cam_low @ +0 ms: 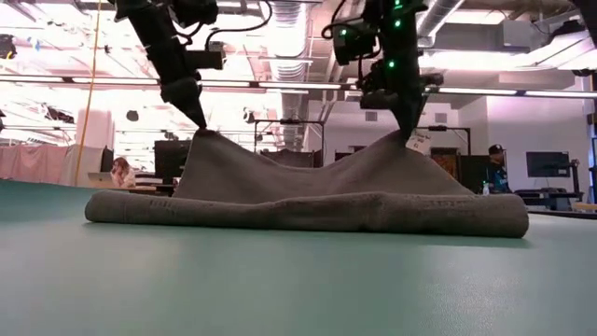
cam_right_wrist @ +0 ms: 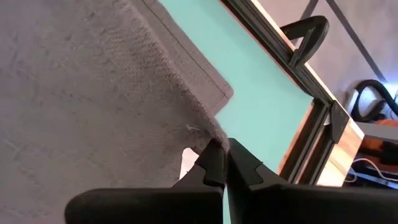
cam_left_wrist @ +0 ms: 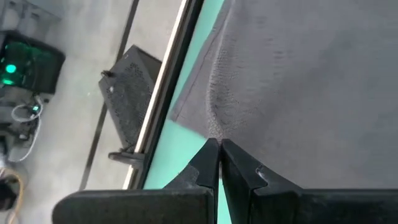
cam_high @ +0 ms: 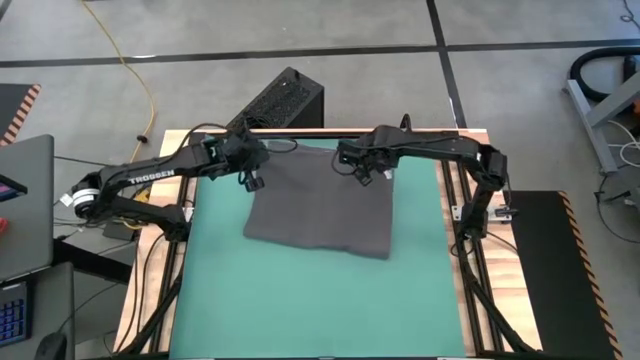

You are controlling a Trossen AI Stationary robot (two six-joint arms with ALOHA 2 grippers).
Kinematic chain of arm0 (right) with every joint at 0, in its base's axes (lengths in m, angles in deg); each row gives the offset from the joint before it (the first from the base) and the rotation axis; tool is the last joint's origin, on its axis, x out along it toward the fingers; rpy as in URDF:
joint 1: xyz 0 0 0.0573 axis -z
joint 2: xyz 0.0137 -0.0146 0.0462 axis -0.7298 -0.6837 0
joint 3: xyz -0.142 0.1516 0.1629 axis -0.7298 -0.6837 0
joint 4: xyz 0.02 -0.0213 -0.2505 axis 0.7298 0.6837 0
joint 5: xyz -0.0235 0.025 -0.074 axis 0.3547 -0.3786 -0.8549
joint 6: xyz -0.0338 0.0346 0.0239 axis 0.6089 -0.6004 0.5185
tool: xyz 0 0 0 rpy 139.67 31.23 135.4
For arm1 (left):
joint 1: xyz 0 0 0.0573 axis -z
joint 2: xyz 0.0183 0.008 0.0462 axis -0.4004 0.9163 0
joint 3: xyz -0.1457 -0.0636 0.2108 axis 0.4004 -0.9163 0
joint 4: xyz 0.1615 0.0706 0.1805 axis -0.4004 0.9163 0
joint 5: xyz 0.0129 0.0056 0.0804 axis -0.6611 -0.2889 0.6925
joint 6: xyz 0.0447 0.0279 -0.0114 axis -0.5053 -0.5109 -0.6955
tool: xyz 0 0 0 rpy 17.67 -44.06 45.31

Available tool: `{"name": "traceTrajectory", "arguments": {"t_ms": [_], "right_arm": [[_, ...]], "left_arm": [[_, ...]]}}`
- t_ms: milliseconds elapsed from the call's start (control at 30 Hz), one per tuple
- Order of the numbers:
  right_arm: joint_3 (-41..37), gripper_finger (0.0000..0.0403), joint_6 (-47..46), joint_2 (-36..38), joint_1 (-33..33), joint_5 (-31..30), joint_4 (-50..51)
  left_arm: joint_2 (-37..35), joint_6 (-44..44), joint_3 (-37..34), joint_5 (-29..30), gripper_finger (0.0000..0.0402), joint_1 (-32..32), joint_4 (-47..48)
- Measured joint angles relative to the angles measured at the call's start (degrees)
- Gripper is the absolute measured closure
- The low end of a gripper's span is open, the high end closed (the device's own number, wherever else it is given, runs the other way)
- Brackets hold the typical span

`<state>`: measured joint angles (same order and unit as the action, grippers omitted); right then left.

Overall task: Roll towel
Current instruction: Fold the gray towel

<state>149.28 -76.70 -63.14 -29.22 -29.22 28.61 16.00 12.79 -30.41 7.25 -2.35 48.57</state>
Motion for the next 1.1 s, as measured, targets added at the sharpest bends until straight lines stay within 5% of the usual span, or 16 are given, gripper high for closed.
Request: {"name": "traceTrajectory", "arguments": {"t_ms": [300, 500, 700, 1100], "right_arm": [[0.0, 0.0390, 7.1, -3.1, 3.9, -0.3, -1.0], [0.0, 0.0390, 6.4, -2.6, 5.9, 0.5, 1.9], [0.0, 0.0390, 6.3, -2.6, 6.8, 1.5, -1.1], [-0.9, 0.0382, 3.8, -3.2, 8.0, 3.8, -2.2]], "left_arm": [[2.1, -1.3, 5.2, 0.9, 0.0401, -4.0, -2.9], [7.2, -2.4, 5.6, -6.0, 0.0401, -6.0, -5.7], [13.1, -6.4, 5.5, -6.3, 0.0401, -6.7, -8.0], [13.7, -6.7, 5.5, -12.4, 0.0401, -11.3, -12.1]]}}
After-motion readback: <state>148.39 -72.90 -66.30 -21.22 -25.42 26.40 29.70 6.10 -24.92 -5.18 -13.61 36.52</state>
